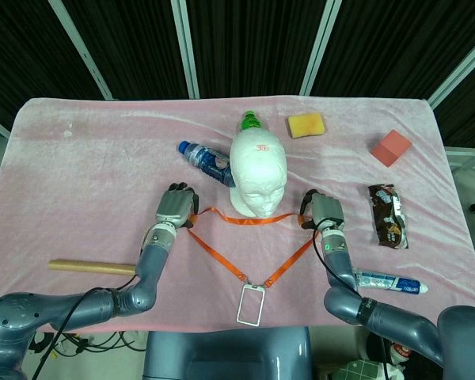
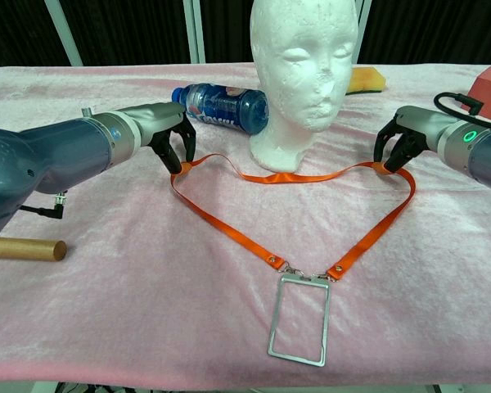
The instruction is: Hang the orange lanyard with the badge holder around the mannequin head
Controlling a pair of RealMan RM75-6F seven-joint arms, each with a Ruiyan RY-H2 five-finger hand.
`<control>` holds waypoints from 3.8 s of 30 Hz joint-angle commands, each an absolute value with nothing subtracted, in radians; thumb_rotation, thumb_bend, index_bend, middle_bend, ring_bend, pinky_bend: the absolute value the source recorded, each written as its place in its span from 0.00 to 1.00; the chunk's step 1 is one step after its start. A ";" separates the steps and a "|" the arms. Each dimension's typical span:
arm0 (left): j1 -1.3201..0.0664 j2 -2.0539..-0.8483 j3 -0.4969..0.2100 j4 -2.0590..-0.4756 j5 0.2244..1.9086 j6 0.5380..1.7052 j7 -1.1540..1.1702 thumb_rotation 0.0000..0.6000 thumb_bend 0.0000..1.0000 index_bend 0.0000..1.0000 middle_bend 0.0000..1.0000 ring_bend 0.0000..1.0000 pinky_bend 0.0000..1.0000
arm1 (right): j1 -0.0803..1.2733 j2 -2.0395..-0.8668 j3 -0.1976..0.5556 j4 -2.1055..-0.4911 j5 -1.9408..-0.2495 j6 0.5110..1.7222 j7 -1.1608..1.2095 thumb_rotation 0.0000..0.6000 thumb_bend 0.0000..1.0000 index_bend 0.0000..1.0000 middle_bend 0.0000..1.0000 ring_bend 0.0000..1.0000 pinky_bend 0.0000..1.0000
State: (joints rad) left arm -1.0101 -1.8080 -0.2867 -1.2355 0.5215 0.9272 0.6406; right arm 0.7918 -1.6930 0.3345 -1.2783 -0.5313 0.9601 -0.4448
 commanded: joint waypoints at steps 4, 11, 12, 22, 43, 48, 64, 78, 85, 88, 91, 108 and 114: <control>-1.006 -1.806 -0.286 -1.235 0.525 0.920 0.630 1.00 0.43 0.58 0.30 0.10 0.11 | 0.793 -1.691 0.335 -1.283 -0.537 0.965 -0.447 1.00 0.52 0.90 0.23 0.28 0.25; -1.006 -1.801 -0.281 -1.245 0.522 0.924 0.639 1.00 0.43 0.58 0.30 0.10 0.11 | 0.792 -1.690 0.333 -1.290 -0.538 0.965 -0.447 1.00 0.54 0.90 0.23 0.28 0.25; -1.007 -1.800 -0.282 -1.246 0.520 0.924 0.641 1.00 0.43 0.58 0.30 0.10 0.11 | 0.793 -1.689 0.333 -1.290 -0.539 0.965 -0.447 1.00 0.55 0.90 0.23 0.28 0.25; -1.008 -1.798 -0.282 -1.248 0.519 0.930 0.644 1.00 0.43 0.58 0.30 0.10 0.11 | 0.794 -1.678 0.336 -1.306 -0.538 0.969 -0.451 1.00 0.55 0.90 0.23 0.28 0.25; -0.910 -1.614 -0.234 -1.471 0.729 0.908 0.491 1.00 0.45 0.59 0.30 0.10 0.11 | 0.695 -1.539 0.322 -1.497 -0.653 1.005 -0.330 1.00 0.55 0.90 0.23 0.28 0.25; -0.877 -1.545 -0.216 -1.557 0.806 0.907 0.439 1.00 0.45 0.59 0.30 0.10 0.11 | 0.655 -1.482 0.312 -1.572 -0.714 1.025 -0.284 1.00 0.55 0.90 0.23 0.28 0.25; -0.817 -1.408 -0.225 -1.721 1.010 0.915 0.248 1.00 0.45 0.59 0.30 0.10 0.11 | 0.557 -1.293 0.328 -1.790 -0.889 1.101 -0.152 1.00 0.55 0.91 0.23 0.28 0.25; -0.852 -1.415 -0.296 -1.740 1.004 0.940 0.214 1.00 0.44 0.59 0.30 0.10 0.11 | 0.578 -1.206 0.399 -1.869 -0.867 1.111 -0.143 1.00 0.55 0.91 0.23 0.29 0.25; -0.880 -1.430 -0.365 -1.729 0.924 0.940 0.171 1.00 0.44 0.60 0.30 0.10 0.11 | 0.618 -1.178 0.458 -1.884 -0.807 1.117 -0.162 1.00 0.56 0.92 0.24 0.29 0.25; -0.881 -1.424 -0.378 -1.726 0.916 0.942 0.156 1.00 0.44 0.60 0.30 0.10 0.11 | 0.628 -1.163 0.477 -1.891 -0.782 1.117 -0.163 1.00 0.56 0.92 0.24 0.29 0.25; -0.878 -1.417 -0.386 -1.722 0.909 0.949 0.140 1.00 0.44 0.60 0.30 0.10 0.11 | 0.638 -1.144 0.487 -1.891 -0.757 1.111 -0.171 1.00 0.56 0.92 0.24 0.29 0.25; -0.853 -1.355 -0.462 -1.738 0.838 0.913 -0.033 1.00 0.44 0.60 0.31 0.10 0.11 | 0.678 -1.103 0.523 -1.808 -0.654 1.048 -0.126 1.00 0.56 0.92 0.24 0.29 0.25; -0.849 -1.357 -0.478 -1.714 0.833 0.913 -0.084 1.00 0.44 0.60 0.31 0.10 0.11 | 0.700 -1.098 0.531 -1.775 -0.628 1.020 -0.113 1.00 0.57 0.92 0.24 0.29 0.25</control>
State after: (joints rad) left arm -0.8512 -1.3561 -0.4722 -1.7183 0.8388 0.9146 -0.0707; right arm 0.6960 -1.0988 0.5292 -1.7798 -0.6333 1.0252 -0.1161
